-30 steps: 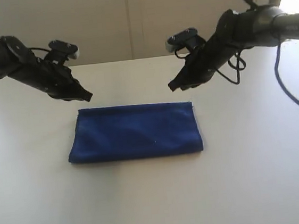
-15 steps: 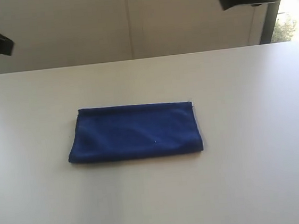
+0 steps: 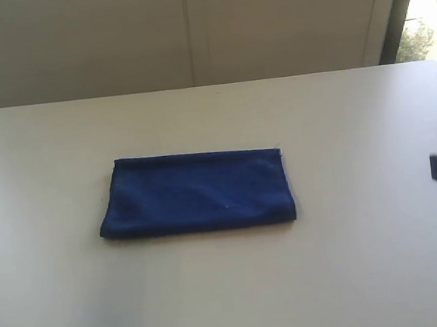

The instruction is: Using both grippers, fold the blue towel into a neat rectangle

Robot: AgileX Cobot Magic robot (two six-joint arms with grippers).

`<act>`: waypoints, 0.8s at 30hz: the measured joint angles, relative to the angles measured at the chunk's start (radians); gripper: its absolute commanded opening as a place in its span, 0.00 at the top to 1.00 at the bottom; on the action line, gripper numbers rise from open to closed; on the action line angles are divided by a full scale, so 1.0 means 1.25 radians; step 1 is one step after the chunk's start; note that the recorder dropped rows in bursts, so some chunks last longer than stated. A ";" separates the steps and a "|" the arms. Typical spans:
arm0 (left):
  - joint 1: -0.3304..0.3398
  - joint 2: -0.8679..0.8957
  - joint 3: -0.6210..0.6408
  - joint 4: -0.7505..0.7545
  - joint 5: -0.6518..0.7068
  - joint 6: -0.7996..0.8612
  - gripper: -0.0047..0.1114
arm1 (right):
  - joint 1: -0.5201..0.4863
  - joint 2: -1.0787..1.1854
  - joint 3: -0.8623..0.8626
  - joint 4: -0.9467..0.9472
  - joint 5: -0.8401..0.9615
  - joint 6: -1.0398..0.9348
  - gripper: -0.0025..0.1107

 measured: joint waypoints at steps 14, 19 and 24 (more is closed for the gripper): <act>0.000 -0.020 0.260 -0.109 -0.072 -0.066 0.96 | 0.000 -0.083 0.283 0.062 -0.101 0.076 0.98; 0.000 -0.016 0.328 -0.118 -0.107 -0.121 0.96 | 0.000 -0.085 0.313 0.070 -0.123 0.104 0.98; 0.000 -0.016 0.331 -0.122 -0.086 -0.130 0.96 | 0.000 -0.085 0.315 0.073 -0.123 0.127 0.98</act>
